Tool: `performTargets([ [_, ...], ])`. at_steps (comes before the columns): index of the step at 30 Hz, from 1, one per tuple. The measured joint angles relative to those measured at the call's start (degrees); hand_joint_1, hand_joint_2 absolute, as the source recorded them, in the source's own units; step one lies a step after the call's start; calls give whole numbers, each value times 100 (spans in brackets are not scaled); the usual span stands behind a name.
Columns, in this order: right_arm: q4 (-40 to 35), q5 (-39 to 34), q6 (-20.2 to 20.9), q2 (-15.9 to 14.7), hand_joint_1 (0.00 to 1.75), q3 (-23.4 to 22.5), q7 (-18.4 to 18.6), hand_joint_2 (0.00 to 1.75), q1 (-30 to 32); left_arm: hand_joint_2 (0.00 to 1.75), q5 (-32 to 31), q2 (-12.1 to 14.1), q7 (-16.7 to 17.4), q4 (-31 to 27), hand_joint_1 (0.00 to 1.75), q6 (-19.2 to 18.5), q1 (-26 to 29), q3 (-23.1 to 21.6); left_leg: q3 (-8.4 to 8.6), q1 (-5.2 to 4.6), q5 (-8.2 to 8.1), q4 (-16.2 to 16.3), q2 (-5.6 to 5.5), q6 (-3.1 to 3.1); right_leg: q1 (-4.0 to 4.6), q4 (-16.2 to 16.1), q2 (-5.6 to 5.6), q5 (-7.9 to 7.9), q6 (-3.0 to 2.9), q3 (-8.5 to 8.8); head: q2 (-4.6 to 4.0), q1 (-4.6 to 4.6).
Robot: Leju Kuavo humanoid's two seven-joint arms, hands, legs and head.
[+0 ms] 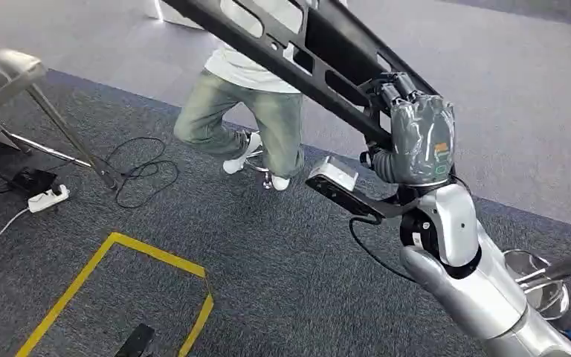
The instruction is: Take the parts from the cabinet and place them on the table.
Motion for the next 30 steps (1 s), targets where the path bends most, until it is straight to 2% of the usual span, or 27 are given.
performTargets([
  [1, -20, -43, -6, 0, 175, 0, -2, 175, 1, 175, 7, 2, -6, 0, 0, 0, 7, 0, -37, 68, 25, -22, -49, -42, 19, 34, -51, -16, 11, -21, 0, 9],
  [3, -35, -267, -13, 2, 175, 0, -24, 175, 1, 175, 53, 2, -39, 0, 0, -2, 49, 0, -37, 98, 55, -66, -178, -117, 53, 9, -151, -14, -14, -2, 0, 20],
  [4, -41, -367, -13, 6, 175, 0, -39, 175, 3, 175, 78, 5, -63, 0, 0, -2, 66, 0, -44, 65, 31, -51, -174, -151, -21, -80, -215, 23, -66, 50, 0, 13],
  [5, -48, -444, -13, 26, 175, 0, -39, 175, 3, 175, 103, -13, -91, 0, 0, -11, 84, -2, -82, 44, -27, 52, 179, -167, -3, -128, -286, 37, -92, 99, 0, 4],
  [6, -65, -476, -13, 37, 175, 0, -42, 175, -9, 175, 112, -11, -102, 0, 0, -17, 75, -2, -219, 45, -202, 325, 411, -186, 6, -134, -348, 29, -126, 115, 0, -20],
  [7, -81, -485, -15, 39, 175, 0, -44, 175, -13, 175, 114, -13, -109, 0, 0, -24, 59, -2, -396, 61, -369, 670, 496, -210, 14, -132, -412, 20, -141, 118, 0, -19],
  [8, -92, -490, -13, 42, 175, 0, -46, 175, -1, 175, 122, -13, -113, 0, 0, -37, 50, -2, -658, 86, -568, 1172, 533, -237, 23, -131, -497, 12, -151, 130, 0, -26],
  [9, -92, -496, -4, 46, 175, 2, -46, 175, 6, 175, 124, -15, -115, 0, 0, -50, 52, -2, -821, 101, -655, 1472, 541, -257, 25, -129, -561, 2, -163, 131, 0, -22],
  [10, -92, -525, -7, 52, 175, 2, -46, 175, 24, 175, 142, -22, -115, 0, 0, -61, 64, -2, -914, 119, -630, 1613, 551, -276, 28, -128, -639, -8, -161, 135, 0, -28],
  [11, -92, -570, -9, 57, 175, 4, -46, 175, 30, 175, 153, -22, -113, 0, 0, -70, 78, -2, -849, 133, -498, 1468, 561, -289, 28, -128, -694, -17, -151, 142, 0, -24],
  [12, -92, -621, -9, 68, 175, 4, -46, 175, 29, 175, 155, -22, -113, 0, 0, -70, 85, -2, -672, 146, -295, 1119, 588, -299, 28, -122, -752, -31, -135, 151, -2, -26],
  [13, -96, -671, -11, 83, 175, 4, -46, 175, 24, 175, 164, -19, -113, 0, 0, -72, 84, -2, -352, 151, -37, 546, 676, -302, 26, -111, -819, -51, -110, 168, 0, -24],
  [14, -98, -700, -11, 90, 175, 4, -50, 175, 20, 175, 164, -19, -113, 0, 0, -72, 75, -2, -74, 146, 94, 67, 887, -295, 33, -94, -866, -78, -76, 188, 0, -28],
  [15, -116, -710, -9, 98, 175, 4, -57, 175, 17, 175, 164, -19, -113, 0, 0, -72, 56, -2, -6, 54, 2, -32, 971, -269, 75, -84, -904, -105, -35, 178, 0, -31],
  [16, -127, -713, -9, 98, 175, 4, -57, 175, 2, 175, 175, -22, -129, 0, 0, -72, 54, -2, -36, 81, 39, -57, 866, -196, 77, -77, -943, -116, -12, 184, 0, -4],
  [18, -142, -713, -11, 101, 175, 4, -57, 175, 1, 175, 210, -19, -139, 0, 0, -68, 77, -2, -59, 46, 22, -41, 771, -149, 81, -101, -1027, -124, 39, 209, 0, 18],
  [19, -144, -713, -11, 105, 175, 7, -55, 175, 3, 175, 214, -15, -142, 0, 0, -68, 85, -2, -46, 56, 40, -73, 716, -100, 69, -97, -1076, -145, 81, 229, -2, 11],
  [20, -146, -713, -13, 105, 175, 7, -48, 175, 1, 175, 216, -13, -144, 0, 0, -66, 90, -2, -9, 79, 63, -111, 670, -59, 31, -66, -975, -195, 127, 210, 0, 20],
  [21, -146, -713, -13, 105, 175, 7, -46, 175, 5, 175, 221, -13, -146, 0, 0, -66, 87, -2, 4, 81, 63, -117, 626, -40, 23, 94, -779, -312, 126, 155, 0, 24],
  [22, -146, -713, -15, 105, 175, 7, -46, 175, 3, 175, 223, -13, -148, 0, 0, -66, 74, -2, 7, 80, 63, -117, 578, 2, 22, 529, -626, -569, 119, -44, 0, 29],
  [24, -146, -713, -15, 105, 175, 7, -46, 175, 24, 175, 223, -13, -148, 0, 0, -66, 63, -2, 9, 65, 55, -114, 460, 18, 40, 1512, -529, -951, 118, -547, 0, 44],
  [25, -146, -713, -15, 105, 175, 7, -44, 175, 41, 175, 223, -13, -148, 0, 0, -66, 67, -2, 9, 56, 51, -107, 398, 25, 40, 1788, -521, -981, 110, -714, 0, 42],
  [26, -146, -713, -15, 105, 175, 7, -39, 175, 56, 175, 223, -13, -148, 0, 0, -66, 71, -2, 12, 52, 48, -99, 337, 27, 40, 1790, -516, -887, 99, -749, 0, 42],
  [27, -146, -713, -15, 105, 175, 7, -37, 175, 60, 175, 223, -13, -148, 0, 0, -66, 73, -2, 17, 52, 44, -85, 264, 29, 40, 1571, -509, -681, 79, -667, 0, 44],
  [28, -146, -713, -15, 105, 175, 7, -37, 175, 53, 175, 223, -13, -148, 0, 0, -66, 70, -2, 19, 52, 34, -64, 181, 21, 39, 1087, -477, -374, 53, -465, 0, 44],
  [29, -146, -713, -15, 105, 175, 7, -37, 175, 43, 175, 221, -17, -150, 0, 0, -66, 70, -2, 23, 58, 18, -41, 104, 3, 35, 483, -330, -57, 26, -199, 0, 48],
  [30, -146, -713, -15, 105, 175, 7, -37, 175, 42, 175, 223, -24, -150, 0, 0, -66, 72, -2, -8, 72, 5, -30, 57, -17, 27, 173, -39, -30, -3, -77, 0, 50],
])
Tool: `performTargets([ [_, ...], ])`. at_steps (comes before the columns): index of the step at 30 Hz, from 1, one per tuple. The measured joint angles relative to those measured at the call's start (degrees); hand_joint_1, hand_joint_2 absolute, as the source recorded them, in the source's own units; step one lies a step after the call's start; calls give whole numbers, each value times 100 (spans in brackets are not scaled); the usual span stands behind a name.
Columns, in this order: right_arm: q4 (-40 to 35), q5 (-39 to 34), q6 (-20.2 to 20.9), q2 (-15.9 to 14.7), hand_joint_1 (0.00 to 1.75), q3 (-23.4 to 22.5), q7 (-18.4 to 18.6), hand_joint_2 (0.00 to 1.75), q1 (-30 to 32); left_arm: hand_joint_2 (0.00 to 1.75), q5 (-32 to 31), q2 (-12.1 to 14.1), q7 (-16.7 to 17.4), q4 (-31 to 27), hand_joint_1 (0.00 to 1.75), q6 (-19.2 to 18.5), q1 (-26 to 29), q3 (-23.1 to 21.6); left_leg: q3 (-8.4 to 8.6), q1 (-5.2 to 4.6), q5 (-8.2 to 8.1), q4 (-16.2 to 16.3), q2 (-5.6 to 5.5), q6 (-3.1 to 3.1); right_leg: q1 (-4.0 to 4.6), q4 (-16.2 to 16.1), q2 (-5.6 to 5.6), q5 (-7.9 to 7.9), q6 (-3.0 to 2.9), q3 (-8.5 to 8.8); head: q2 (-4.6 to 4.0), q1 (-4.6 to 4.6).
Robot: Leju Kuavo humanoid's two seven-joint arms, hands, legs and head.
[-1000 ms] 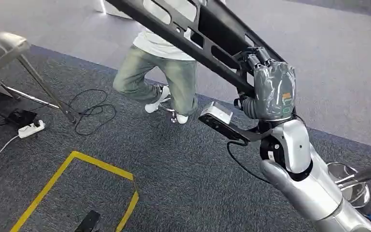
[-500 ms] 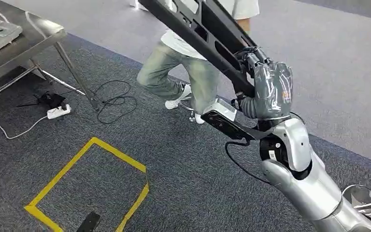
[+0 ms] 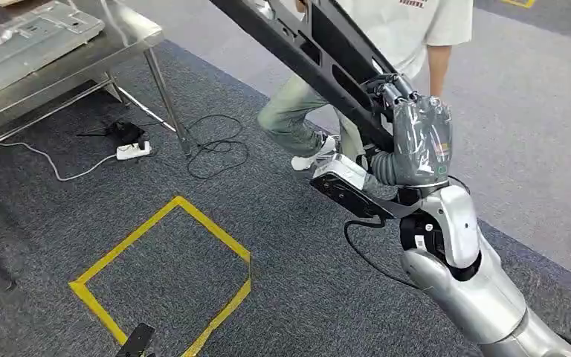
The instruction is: Take the parts from the cabinet and place them on the table.
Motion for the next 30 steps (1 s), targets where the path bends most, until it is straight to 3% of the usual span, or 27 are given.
performTargets([
  [1, -13, 9, 0, 2, 175, 0, 0, 175, -1, 175, 0, 2, 0, 0, 0, -2, -19, 0, -48, -27, -2, 53, -70, -25, -35, -161, 53, -35, 3, 81, 0, -9],
  [3, -31, 64, 0, 2, 175, 0, 0, 175, 1, 175, 2, 4, -9, 0, 0, -13, -6, 0, -93, 41, 52, 0, -191, -109, 38, -113, -60, -31, -12, 60, 0, -2],
  [4, -31, 107, 0, 2, 175, 0, 0, 175, -2, 175, 2, 7, -11, 0, 0, -24, 5, 0, -93, 47, 81, -23, -263, -157, 30, -138, -128, -16, -45, 74, 0, -2],
  [5, -31, 127, 2, -4, 175, 0, 0, 175, -5, 175, 2, 20, -15, 0, 0, -24, 15, 2, -113, 21, 52, -5, -199, -170, -25, -217, -202, 22, -93, 114, 0, 2],
  [6, -33, 131, 9, 0, 175, 0, 0, 175, -10, 175, 2, 15, -20, 0, 0, -26, 24, 0, -150, -13, -30, 112, 163, -193, -12, -258, -277, 33, -121, 156, 0, -20],
  [7, -46, 140, 11, 0, 175, 0, 0, 175, -19, 175, 2, 18, -28, 0, 0, -24, 9, 0, -293, -14, -207, 408, 359, -224, 4, -260, -333, 31, -142, 161, 0, -59],
  [9, -61, 164, 17, 0, 175, 0, 0, 175, -20, 175, 2, 18, -33, 0, 0, -22, -21, 0, -710, 8, -568, 1248, 474, -272, 36, -254, -481, 17, -171, 162, 0, -59],
  [10, -61, 171, 26, 0, 175, 2, 0, 175, -8, 175, 0, 13, -35, 0, 0, -24, -18, 0, -891, 12, -652, 1590, 485, -290, 41, -253, -563, 10, -180, 162, 0, -59],
  [11, -61, 177, 33, 0, 175, 7, -2, 175, -2, 175, -2, 4, -35, 0, 0, -24, -11, 0, -915, 15, -598, 1622, 494, -296, 46, -253, -638, 4, -182, 163, 0, -57],
  [12, -61, 179, 35, 0, 175, 11, -2, 175, -2, 175, -4, 2, -35, 0, 0, -24, -2, 0, -825, 18, -471, 1436, 509, -297, 51, -252, -693, 1, -180, 161, -2, -61],
  [14, -63, 188, 59, 0, 175, 13, -4, 175, -7, 175, -9, 4, -35, 0, 0, -18, -1, 0, -293, 11, -43, 491, 651, -270, 58, -249, -814, -16, -157, 177, 0, -61],
  [15, -79, 188, 74, 0, 175, 13, -7, 175, -11, 175, -13, 4, -35, 0, 0, -15, -9, 0, -44, -15, 36, 68, 883, -239, 71, -244, -864, -29, -138, 194, 0, -61],
  [16, -87, 188, 94, 0, 175, 13, -11, 175, -14, 175, -13, 7, -35, 0, 0, -15, -28, 0, 9, -94, -12, -49, 930, -173, 115, -224, -906, -55, -99, 184, 0, -55],
  [17, -92, 188, 116, 0, 175, 13, -20, 175, -25, 175, -15, 4, -39, 0, 0, -15, -36, 0, -15, -90, 6, -45, 836, -116, 109, -229, -958, -59, -85, 188, 0, -31],
  [19, -94, 188, 129, 13, 175, 26, -35, 175, -25, 175, -15, 7, -39, 0, 0, -17, -22, 0, -32, -104, -3, -41, 724, -67, 103, -243, -1062, -75, -45, 217, -2, -33],
  [20, -101, 188, 144, 20, 175, 31, -42, 175, -31, 175, -15, 9, -39, 0, 0, -20, -17, 0, 14, -65, 27, -100, 667, -20, 125, -236, -1116, -108, 5, 252, 0, -37],
  [21, -114, 188, 164, 20, 175, 31, -42, 175, -32, 175, -13, 7, -42, 0, 0, -20, 4, 0, 65, -42, 44, -138, 613, 1, 64, -140, -944, -191, 38, 236, 0, -42],
  [22, -114, 188, 186, 20, 175, 31, -50, 175, -37, 175, -15, 9, -46, 0, 0, -20, -6, 0, 75, -33, 47, -140, 573, 26, 58, 120, -705, -360, 50, 134, 0, -22],
  [23, -127, 188, 210, 20, 175, 35, -59, 175, -48, 175, -17, 9, -48, 0, 0, -24, -21, 0, 73, -34, 49, -139, 520, 59, 55, 595, -574, -608, 51, -93, 0, 0],
  [25, -131, 188, 243, 24, 175, 59, -63, 175, -23, 175, -17, 9, -48, 0, 0, -28, -36, 0, 68, -38, 47, -133, 389, 67, 45, 1443, -503, -914, 68, -519, 0, 0],
  [26, -131, 179, 278, 24, 175, 81, -66, 175, -10, 175, -24, 9, -48, 0, 0, -31, -34, 0, 69, -37, 46, -126, 314, 67, 40, 1565, -497, -888, 69, -597, 0, 9],
  [27, -131, 177, 300, 24, 175, 90, -66, 175, -10, 175, -41, 9, -44, 0, 0, -35, -27, 0, 70, -36, 45, -114, 239, 66, 28, 1416, -495, -739, 67, -545, 0, 9],
  [29, -136, 179, 350, 24, 175, 124, -68, 175, -27, 175, -59, 4, -42, 0, 0, -37, -23, 0, 70, -24, 30, -71, 85, 43, -9, 567, -443, -230, 56, -157, 0, 7],
  [30, -140, 184, 365, 24, 175, 133, -70, 175, -43, 175, -66, 0, -39, 0, 0, -37, -22, 0, 48, -15, 7, -27, 13, 9, -41, 38, -235, -12, 56, 82, 0, 13],
])
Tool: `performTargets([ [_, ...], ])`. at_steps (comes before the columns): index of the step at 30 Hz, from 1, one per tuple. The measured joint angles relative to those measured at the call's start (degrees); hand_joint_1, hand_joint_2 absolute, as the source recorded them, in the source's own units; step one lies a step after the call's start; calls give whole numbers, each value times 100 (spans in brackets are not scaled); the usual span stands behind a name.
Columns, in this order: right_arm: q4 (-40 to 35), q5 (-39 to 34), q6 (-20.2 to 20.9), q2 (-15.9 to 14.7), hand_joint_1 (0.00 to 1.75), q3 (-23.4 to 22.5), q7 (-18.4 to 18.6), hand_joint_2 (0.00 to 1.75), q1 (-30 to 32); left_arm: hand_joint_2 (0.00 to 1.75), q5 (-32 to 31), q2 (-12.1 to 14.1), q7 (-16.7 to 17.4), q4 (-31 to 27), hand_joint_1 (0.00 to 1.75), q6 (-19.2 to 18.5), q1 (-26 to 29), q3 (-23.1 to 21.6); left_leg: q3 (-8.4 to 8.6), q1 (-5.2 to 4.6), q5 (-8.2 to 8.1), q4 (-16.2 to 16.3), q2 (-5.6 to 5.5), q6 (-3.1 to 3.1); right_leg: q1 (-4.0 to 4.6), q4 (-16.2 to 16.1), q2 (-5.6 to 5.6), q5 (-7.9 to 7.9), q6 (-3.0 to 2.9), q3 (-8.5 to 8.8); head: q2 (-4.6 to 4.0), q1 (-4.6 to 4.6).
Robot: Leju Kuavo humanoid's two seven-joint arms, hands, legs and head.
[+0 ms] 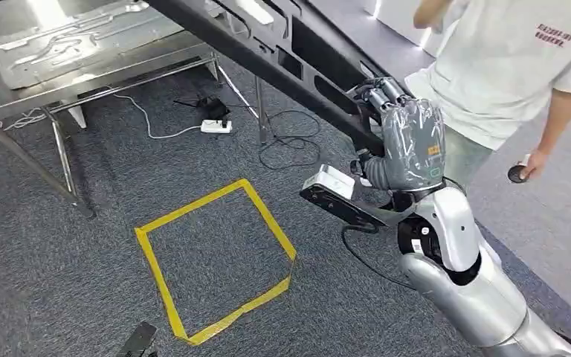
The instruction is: Take the parts from the cabinet and place them on the table.
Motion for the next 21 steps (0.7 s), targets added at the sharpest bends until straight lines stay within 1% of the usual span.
performTargets([
  [1, 0, 7, 11, 0, 175, 9, -7, 175, -20, 175, -2, 2, 2, 0, 0, 0, -8, 0, -47, -2, -2, 23, -41, -31, -17, -73, 249, -147, -12, 51, 0, -2],
  [2, -18, 9, 17, 0, 175, 24, -13, 175, -39, 175, -2, 9, 7, 0, 0, 0, -16, 0, -102, -9, 8, 66, -110, -67, -10, -132, 201, -93, -27, 48, 0, -9],
  [3, -24, 9, 31, 0, 175, 39, -15, 175, -39, 175, -4, 9, 11, 0, 0, 0, -17, 0, -124, 34, 37, 48, -154, -114, 18, -136, 150, -89, -34, 39, 0, -9],
  [4, -31, 9, 35, 0, 175, 52, -13, 175, -45, 175, -2, 15, 9, 0, 0, 0, -3, 0, -131, 42, 54, 3, -216, -153, 51, -130, 106, -95, -71, 44, 0, -4],
  [5, -33, 9, 35, 0, 175, 63, -13, 175, -62, 175, -2, 13, 9, 0, 0, 0, 19, 0, -138, 47, 68, -2, -274, -192, 35, -165, 39, -71, -109, 53, 0, -4],
  [6, -33, 9, 35, 4, 175, 68, -13, 175, -74, 175, -2, 17, 9, 0, 0, 0, 35, 0, -167, 58, 44, 7, -268, -205, -16, -222, -36, -38, -161, 79, 0, -11],
  [7, -35, 9, 35, 17, 175, 79, -13, 175, -79, 175, -4, 4, 9, 0, 0, 0, 44, 0, -222, 13, -64, 158, 108, -223, 11, -249, -88, -29, -183, 103, 0, -28],
  [8, -48, 9, 35, 20, 175, 81, -13, 175, -90, 175, -2, 7, 9, 0, 0, 0, 33, 0, -396, 17, -277, 517, 323, -242, 26, -254, -155, -28, -218, 104, 0, -70],
  [9, -50, 9, 35, 20, 175, 81, -15, 175, -92, 175, -4, 9, 11, 0, 0, 0, 14, 0, -617, 22, -488, 968, 427, -261, 45, -252, -217, -34, -230, 102, 0, -59],
  [10, -50, 9, 44, 20, 175, 87, -15, 175, -81, 175, -4, 7, 11, 0, 0, -2, 7, 0, -837, 26, -649, 1414, 470, -272, 59, -251, -297, -42, -241, 103, 0, -68],
  [11, -48, 9, 57, 20, 175, 103, -13, 175, -76, 175, -4, 7, 13, 0, 0, -15, 11, 0, -964, 26, -696, 1663, 481, -274, 68, -249, -368, -49, -252, 101, 0, -59],
  [12, -48, 9, 61, 20, 175, 122, -15, 175, -73, 175, -4, 4, 18, 0, 0, -17, 18, 0, -971, 26, -644, 1679, 488, -269, 78, -247, -431, -55, -261, 101, 0, -68],
  [13, -50, 9, 61, 20, 175, 146, -15, 175, -74, 175, -4, 4, 26, 0, 0, -17, 25, 0, -825, 25, -460, 1411, 504, -257, 89, -244, -498, -65, -262, 107, 0, -61],
  [14, -50, 11, 66, 20, 175, 162, -15, 175, -74, 175, -7, 4, 28, 0, 0, -17, 25, 0, -566, 20, -228, 944, 549, -234, 96, -244, -560, -78, -258, 121, 0, -66],
  [15, -50, 11, 72, 20, 175, 166, -26, 175, -74, 175, -7, 9, 35, 0, 0, -17, 19, 0, -255, -2, -16, 412, 695, -197, 106, -244, -619, -95, -250, 149, -2, -64],
  [16, -54, 15, 76, 20, 175, 166, -37, 175, -76, 175, -11, 13, 37, 0, 0, -17, 6, 0, -75, -55, -24, 55, 983, -160, 117, -246, -670, -114, -232, 171, 0, -61],
  [17, -68, 24, 76, 17, 175, 166, -46, 175, -81, 175, -11, 17, 42, 0, 0, -17, -17, 0, -23, -117, -40, -24, 969, -136, 160, -224, -714, -139, -193, 160, 0, -63],
  [18, -70, 24, 79, 20, 175, 170, -48, 175, -85, 175, -11, 18, 42, 0, 0, -17, -35, 0, -46, -107, -29, -9, 898, -108, 162, -234, -763, -141, -183, 168, 0, -44],
  [19, -70, 24, 81, 24, 175, 186, -52, 175, -84, 175, -11, 17, 44, 0, 0, -17, -27, 0, -59, -114, -35, -8, 835, -100, 162, -239, -831, -158, -159, 182, 0, -59],
  [20, -81, 24, 85, 35, 175, 203, -61, 175, -86, 175, -11, 20, 48, 0, 0, -17, -15, 0, -60, -118, -31, -21, 768, -77, 159, -252, -900, -167, -139, 205, 0, -46],
  [21, -92, 24, 92, 33, 175, 208, -66, 175, -85, 175, -11, 20, 52, 0, 0, -17, -4, -2, 8, -41, 6, -92, 699, -28, 180, -236, -931, -221, -91, 180, 0, -59],
])
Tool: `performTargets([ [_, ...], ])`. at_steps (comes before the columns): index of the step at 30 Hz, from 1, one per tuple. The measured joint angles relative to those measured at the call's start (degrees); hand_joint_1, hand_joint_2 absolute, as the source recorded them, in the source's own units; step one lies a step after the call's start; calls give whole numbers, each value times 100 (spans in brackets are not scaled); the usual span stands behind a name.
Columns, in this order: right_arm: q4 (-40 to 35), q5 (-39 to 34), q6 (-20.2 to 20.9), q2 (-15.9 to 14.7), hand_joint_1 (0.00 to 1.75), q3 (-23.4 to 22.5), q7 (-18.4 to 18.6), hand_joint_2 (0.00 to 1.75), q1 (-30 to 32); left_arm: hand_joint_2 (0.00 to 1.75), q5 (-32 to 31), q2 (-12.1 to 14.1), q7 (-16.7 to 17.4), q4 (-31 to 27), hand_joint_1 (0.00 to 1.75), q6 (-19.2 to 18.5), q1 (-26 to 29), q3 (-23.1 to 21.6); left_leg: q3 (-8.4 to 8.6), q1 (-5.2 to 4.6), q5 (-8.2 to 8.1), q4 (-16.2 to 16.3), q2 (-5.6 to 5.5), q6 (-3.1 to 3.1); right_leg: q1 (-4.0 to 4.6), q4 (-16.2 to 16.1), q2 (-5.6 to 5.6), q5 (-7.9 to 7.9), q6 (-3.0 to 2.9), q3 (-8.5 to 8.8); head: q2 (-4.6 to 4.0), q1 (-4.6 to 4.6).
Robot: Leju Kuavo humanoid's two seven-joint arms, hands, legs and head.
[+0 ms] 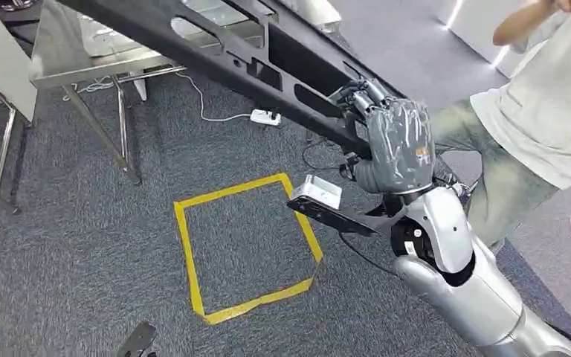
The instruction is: Take the parts from the cabinet and place them on the table.
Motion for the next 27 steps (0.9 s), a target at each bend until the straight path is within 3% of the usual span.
performTargets([
  [1, 0, 2, 11, 0, 175, 0, 0, 175, -2, 175, 0, -2, 2, 0, 0, 0, 13, 0, 25, -6, 5, -26, -51, 6, -54, 128, 284, -75, 33, -1, 0, 11],
  [2, -4, 2, 13, 0, 175, 0, -9, 175, -13, 175, -4, 0, 9, 0, 0, -2, 1, 0, 27, 8, 6, -26, -94, 33, -70, 428, 508, -243, 52, -142, 0, 41],
  [3, -4, 4, 17, 0, 175, 0, -20, 175, -15, 175, -11, 0, 15, 0, 0, -9, -25, 0, 28, 9, 5, -25, -148, 73, -84, 886, 612, -453, 68, -375, 0, 63],
  [4, -4, 4, 28, 0, 175, 9, -26, 175, 0, 175, -22, 0, 26, 0, 0, -17, -38, 0, 28, 9, 4, -24, -219, 78, -93, 1326, 648, -618, 85, -611, 0, 63],
  [5, -4, 4, 48, 0, 175, 22, -33, 175, 16, 175, -44, -2, 46, 0, 0, -31, -45, 0, 27, 9, 2, -18, -305, 80, -101, 1687, 657, -696, 105, -823, 0, 61],
  [6, -4, 13, 59, 0, 175, 37, -37, 175, 22, 175, -44, -2, 64, 0, 0, -37, -42, 0, 30, 10, -3, -9, -385, 76, -117, 1744, 659, -614, 118, -894, 0, 63],
  [7, -4, 24, 59, 0, 175, 46, -44, 175, 20, 175, -53, -7, 77, 0, 0, -46, -36, 0, 33, 17, -10, 5, -462, 69, -136, 1552, 663, -422, 126, -838, 0, 61],
  [9, -4, 31, 57, 0, 175, 48, -61, 175, 6, 175, -105, -11, 90, 0, 0, -50, -38, 0, 34, 45, -47, 73, -625, 24, -181, 665, 761, 129, 138, -458, 0, 65],
  [10, -4, 48, 55, 0, 175, 48, -81, 175, 2, 175, -116, -13, 92, 0, 0, -50, -40, 0, 16, 58, -80, 113, -698, -14, -214, 253, 973, 231, 134, -295, 0, 65],
  [11, -4, 63, 55, 0, 175, 48, -87, 175, 1, 175, -120, -11, 96, 0, 0, -48, -56, 0, -43, 40, -100, 177, -762, -51, -220, 132, 1183, 147, 130, -218, 0, 72],
  [14, -24, 83, 46, 2, 175, 59, -103, 175, 1, 175, -120, -11, 109, 0, 0, -46, -28, 0, -95, 100, -36, 114, -932, -169, -159, 153, 1031, 148, 36, -217, 0, 72],
  [15, -24, 83, 46, 4, 175, 59, -103, 175, -5, 175, -120, -11, 109, 0, 0, -46, -5, 0, -104, 97, -35, 107, -989, -204, -207, 103, 969, 176, -13, -196, 0, 67],
  [17, -44, 81, 41, 17, 175, 59, -101, 175, -14, 175, -118, -17, 109, 0, 0, -48, -1, 0, -264, 70, -272, 457, -432, -248, -198, 50, 878, 196, -76, -160, 0, 17],
  [19, -50, 20, 18, 17, 175, 59, -90, 175, -3, 175, -101, -15, 96, 0, 0, -50, -31, 0, -666, 92, -651, 1274, -250, -294, -176, 51, 762, 185, -119, -157, 0, 22],
  [20, -50, -13, 9, 17, 175, 59, -83, 175, 7, 175, -96, -17, 77, 0, 0, -52, -30, 0, -844, 94, -763, 1624, -228, -306, -173, 52, 714, 179, -125, -158, 0, 17],
  [21, -50, -35, -18, 17, 175, 59, -74, 175, 28, 175, -92, -20, 66, 0, 0, -55, -19, 0, -930, 96, -761, 1779, -217, -316, -172, 52, 682, 176, -127, -156, 0, 19],
  [22, -50, -44, -61, 17, 175, 59, -59, 175, 47, 175, -81, -20, 50, 0, 0, -72, 0, 0, -876, 101, -621, 1657, -209, -319, -173, 53, 656, 167, -124, -151, 0, 17],
  [23, -50, -65, -109, 17, 175, 59, -39, 175, 56, 175, -59, -17, 37, 0, 0, -120, 15, 0, -692, 103, -396, 1293, -199, -314, -174, 53, 640, 158, -121, -139, 0, 17],
  [25, -50, -123, -184, 20, 175, 55, -37, 175, 56, 175, -42, -7, 31, 0, 0, -223, 23, 0, -171, 102, 38, 314, -157, -279, -177, 53, 626, 130, -80, -102, 0, 15],
  [26, -52, -129, -212, 20, 175, 55, -37, 175, 54, 175, -37, -2, 31, 0, 0, -267, 15, 0, -56, 56, -68, 148, -134, -261, -142, 56, 621, 116, -55, -112, 0, 22],
  [27, -53, -133, -230, 20, 175, 52, -39, 175, 57, 175, -37, 0, 31, 0, 0, -282, 9, -2, -67, 46, -57, 109, -153, -207, -135, 61, 619, 116, -33, -120, 0, 28],
])
